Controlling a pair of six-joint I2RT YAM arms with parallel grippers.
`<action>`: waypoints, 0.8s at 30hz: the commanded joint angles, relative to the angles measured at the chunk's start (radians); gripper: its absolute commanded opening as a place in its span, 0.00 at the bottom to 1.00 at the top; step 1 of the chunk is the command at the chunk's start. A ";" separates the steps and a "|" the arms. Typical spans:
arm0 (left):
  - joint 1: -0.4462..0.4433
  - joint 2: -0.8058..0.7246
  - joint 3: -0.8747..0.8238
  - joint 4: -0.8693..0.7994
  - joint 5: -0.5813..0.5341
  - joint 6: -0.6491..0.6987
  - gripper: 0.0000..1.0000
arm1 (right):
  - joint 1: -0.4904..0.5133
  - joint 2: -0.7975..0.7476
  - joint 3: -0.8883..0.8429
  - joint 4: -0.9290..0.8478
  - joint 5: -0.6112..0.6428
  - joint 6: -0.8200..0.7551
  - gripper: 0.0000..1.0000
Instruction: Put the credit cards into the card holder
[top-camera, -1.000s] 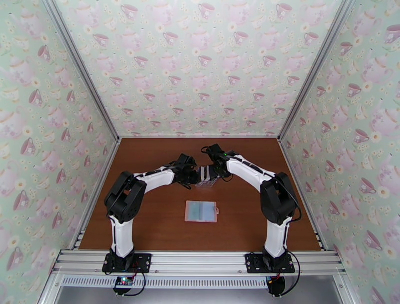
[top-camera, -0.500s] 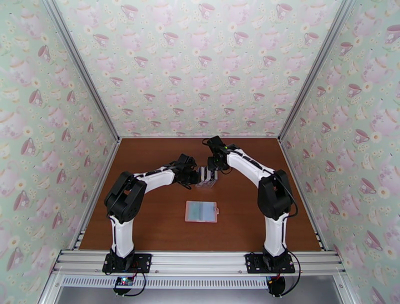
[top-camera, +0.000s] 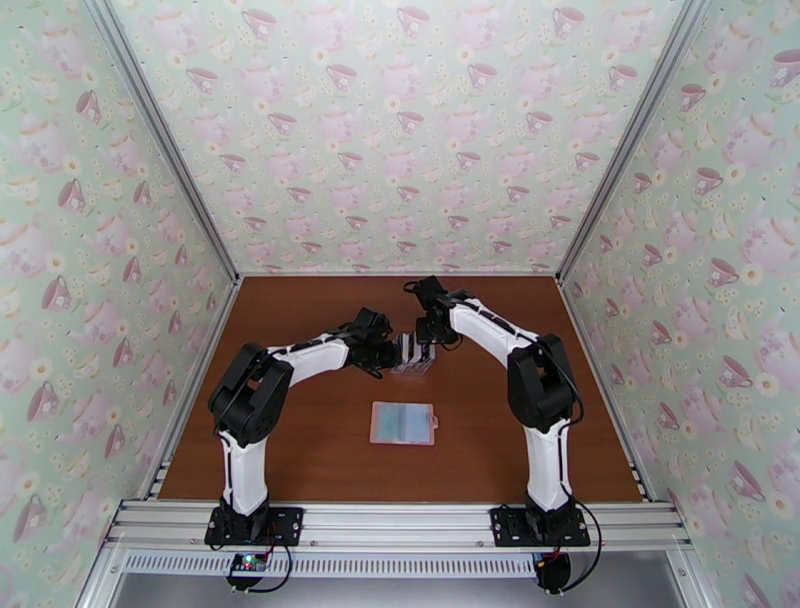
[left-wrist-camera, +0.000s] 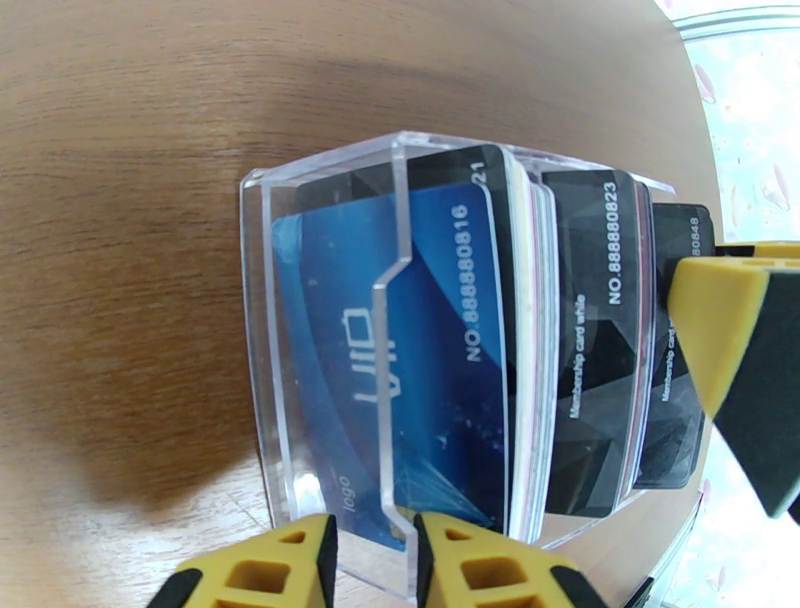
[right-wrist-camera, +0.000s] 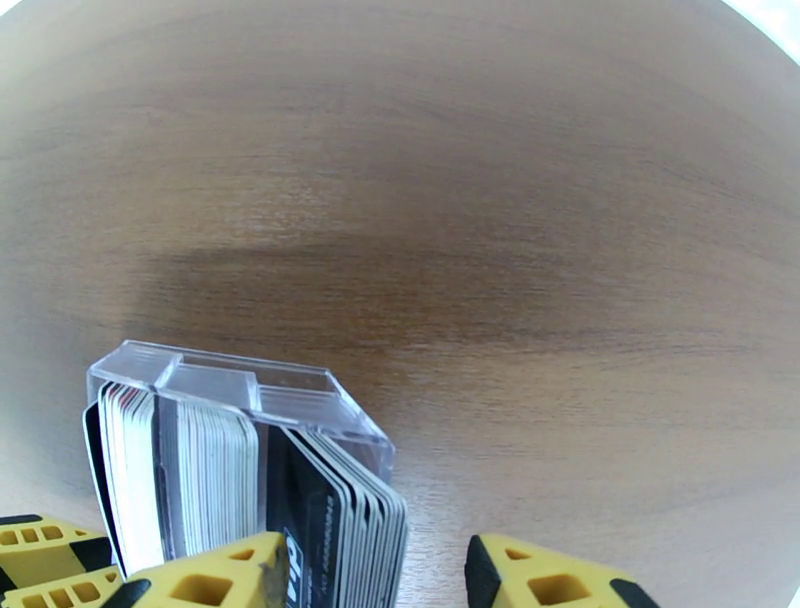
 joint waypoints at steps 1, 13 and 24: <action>0.004 0.010 -0.024 0.002 0.005 -0.008 0.28 | -0.016 0.034 0.041 -0.029 0.021 -0.004 0.52; 0.006 0.007 -0.037 0.011 0.005 -0.018 0.28 | -0.029 0.040 0.096 -0.059 0.040 -0.027 0.50; 0.007 0.005 -0.037 0.014 0.007 -0.024 0.28 | -0.032 0.021 0.084 -0.058 0.013 -0.028 0.46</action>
